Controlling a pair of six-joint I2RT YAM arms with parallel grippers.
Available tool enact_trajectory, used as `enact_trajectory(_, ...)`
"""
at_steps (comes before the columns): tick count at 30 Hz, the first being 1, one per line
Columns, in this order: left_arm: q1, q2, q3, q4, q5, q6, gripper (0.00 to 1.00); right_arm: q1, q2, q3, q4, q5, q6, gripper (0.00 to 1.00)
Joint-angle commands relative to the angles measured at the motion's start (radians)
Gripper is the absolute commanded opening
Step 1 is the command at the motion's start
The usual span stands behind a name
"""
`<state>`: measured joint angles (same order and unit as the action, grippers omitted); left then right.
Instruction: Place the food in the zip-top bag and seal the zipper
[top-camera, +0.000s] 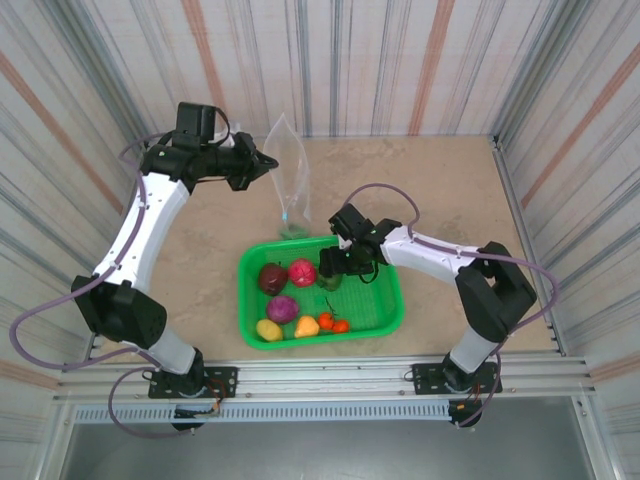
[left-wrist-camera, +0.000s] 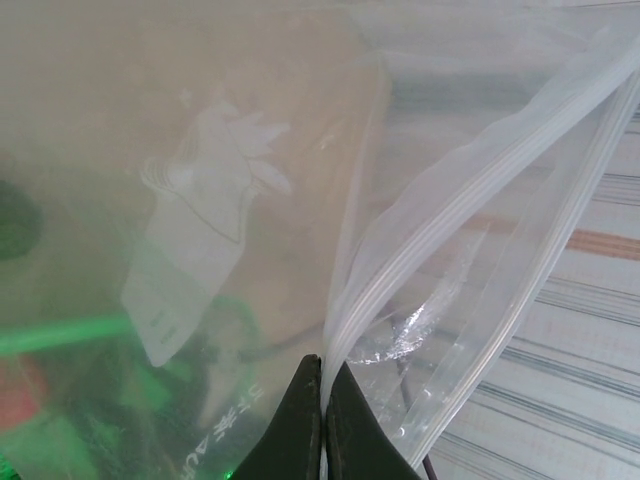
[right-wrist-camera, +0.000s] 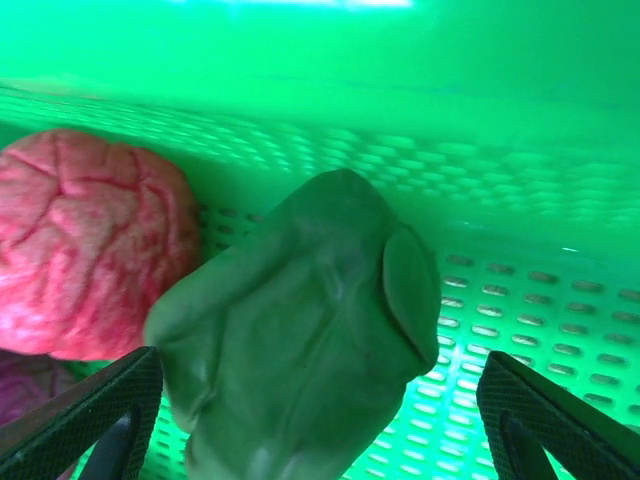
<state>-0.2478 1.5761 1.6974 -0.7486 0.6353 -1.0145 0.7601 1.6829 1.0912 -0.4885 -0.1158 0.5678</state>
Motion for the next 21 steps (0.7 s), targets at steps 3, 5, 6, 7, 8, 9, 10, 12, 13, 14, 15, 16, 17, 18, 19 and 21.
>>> enact_trajectory(3,0.015,-0.025,-0.022,-0.028,0.01,0.005,0.0,0.011,0.056,-0.014,0.012,0.037,-0.013,0.87)
enact_trajectory(5,0.016,-0.021,-0.024,-0.026,0.01,0.004,0.0,0.017,0.076,-0.013,0.016,0.028,-0.023,0.88)
enact_trajectory(6,0.016,-0.018,-0.022,-0.023,0.013,0.004,0.0,0.023,0.082,-0.014,0.019,0.029,-0.03,0.88)
enact_trajectory(7,0.015,-0.014,-0.021,-0.022,0.014,0.004,0.0,0.029,0.087,-0.015,0.019,0.031,-0.035,0.88)
enact_trajectory(8,0.015,-0.012,-0.02,-0.022,0.014,0.004,0.0,0.033,0.093,-0.014,0.018,0.033,-0.044,0.88)
enact_trajectory(9,0.015,-0.009,-0.016,-0.022,0.015,0.004,0.0,0.035,0.099,-0.013,0.016,0.031,-0.047,0.9)
enact_trajectory(10,0.016,-0.007,-0.015,-0.022,0.016,0.004,0.0,0.036,0.105,-0.014,0.014,0.025,-0.048,0.9)
enact_trajectory(12,0.015,-0.001,-0.009,-0.024,0.02,0.007,0.0,0.035,0.11,-0.015,0.013,0.022,-0.05,0.89)
enact_trajectory(13,0.015,0.001,-0.007,-0.023,0.021,0.008,0.0,0.034,0.107,-0.019,0.016,0.019,-0.051,0.89)
enact_trajectory(14,0.015,0.001,-0.005,-0.026,0.021,0.01,0.0,0.032,0.106,-0.024,0.019,0.014,-0.052,0.87)
enact_trajectory(15,0.015,0.002,-0.003,-0.03,0.021,0.012,0.0,0.029,0.103,-0.025,0.02,0.009,-0.052,0.85)
enact_trajectory(16,0.015,0.003,-0.002,-0.033,0.02,0.017,0.0,0.028,0.099,-0.027,0.022,0.01,-0.053,0.84)
enact_trajectory(17,0.015,0.003,-0.002,-0.038,0.018,0.022,0.0,0.026,0.089,-0.033,0.029,0.013,-0.056,0.82)
enact_trajectory(18,0.016,0.003,-0.002,-0.042,0.017,0.024,0.0,0.024,0.075,-0.039,0.036,0.014,-0.061,0.79)
enact_trajectory(19,0.015,0.005,-0.002,-0.044,0.016,0.027,0.0,0.02,0.066,-0.042,0.041,0.013,-0.063,0.77)
enact_trajectory(21,0.015,0.003,-0.006,-0.045,0.016,0.027,0.0,0.012,0.047,-0.045,0.044,0.011,-0.073,0.72)
